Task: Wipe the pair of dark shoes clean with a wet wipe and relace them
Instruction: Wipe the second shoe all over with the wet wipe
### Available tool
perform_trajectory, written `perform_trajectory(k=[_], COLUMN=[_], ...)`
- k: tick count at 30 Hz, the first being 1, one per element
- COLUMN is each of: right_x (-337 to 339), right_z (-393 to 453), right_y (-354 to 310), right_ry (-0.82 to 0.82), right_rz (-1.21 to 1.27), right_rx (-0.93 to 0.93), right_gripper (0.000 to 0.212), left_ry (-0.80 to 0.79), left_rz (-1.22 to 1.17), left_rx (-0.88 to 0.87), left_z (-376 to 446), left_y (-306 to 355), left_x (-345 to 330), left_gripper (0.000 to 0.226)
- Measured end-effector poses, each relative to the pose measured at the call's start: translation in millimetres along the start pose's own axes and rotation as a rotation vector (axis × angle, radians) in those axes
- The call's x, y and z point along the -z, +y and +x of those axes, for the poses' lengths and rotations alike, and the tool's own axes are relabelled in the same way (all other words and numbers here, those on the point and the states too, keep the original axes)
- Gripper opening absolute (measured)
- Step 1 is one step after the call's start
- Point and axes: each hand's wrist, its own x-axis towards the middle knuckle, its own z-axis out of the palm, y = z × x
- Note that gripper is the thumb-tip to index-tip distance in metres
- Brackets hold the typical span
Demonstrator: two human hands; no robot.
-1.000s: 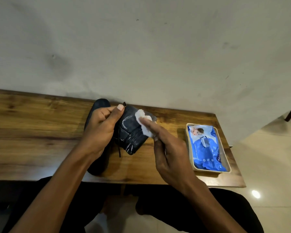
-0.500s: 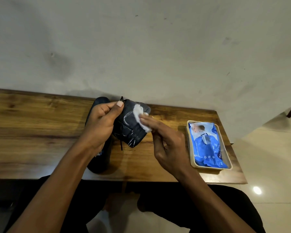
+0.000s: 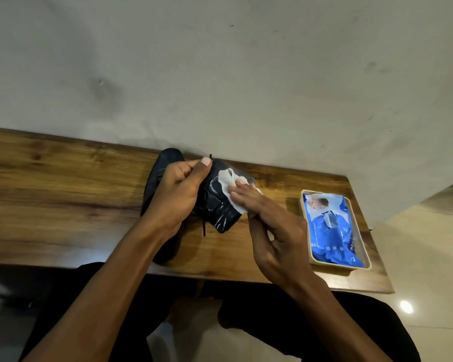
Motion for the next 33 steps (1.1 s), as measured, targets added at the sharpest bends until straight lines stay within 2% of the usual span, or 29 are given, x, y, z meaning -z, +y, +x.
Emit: perform_trajectory(k=[2,4,9,11,14,18,20,22,25,27,29,33], right_x=[2,4,0,0,4,1,-3,-5,-4,-4,-7,-18], right_z=[1,5,17,21,23,20,22,28,41,45,44,32], right_y=[0,4,24,25,6,-18,-12,1,11,11,5,-11], right_ry=[-0.059,-0.106,-0.166,-0.186,-0.189,-0.278,-0.308,-0.293,-0.227,-0.238,-0.276,-0.359], right_rz=[0.035,0.091,0.186,0.213,0.214,-0.005,-0.131,-0.186,-0.124,-0.133,-0.216,-0.545], right_rx=[0.007,-0.065,-0.435,-0.512,-0.405,-0.006,0.127,0.108,-0.182,-0.263,-0.199,0.006], right_gripper=[0.040,0.042,0.050,0.054,0.047,0.044,0.043,0.045,0.048,0.051,0.051,0.054], left_ry=[-0.014,-0.025,-0.053,-0.059,-0.052,-0.069,-0.061,-0.049,-0.075,-0.105,-0.130,-0.098], left_rz=[-0.001,-0.002,0.025,0.037,0.081,0.073,0.044,0.051,0.076,0.045,-0.013,-0.142], left_rx=[-0.007,-0.005,-0.031,-0.037,-0.057,-0.073,-0.049,-0.050,-0.039,-0.011,0.014,0.061], left_z=[0,0,-1,-2,-4,-7,-7,-7,-8,-9,-9,-8], left_y=[-1,0,1,1,0,0,3,5,3,2,4,6], left_x=[1,2,4,4,0,-4,-5,-6,-7,-7,-6,-6], left_gripper=[0.036,0.033,0.034,0.036,0.038,0.038,0.038,0.037,0.040,0.040,0.038,0.035])
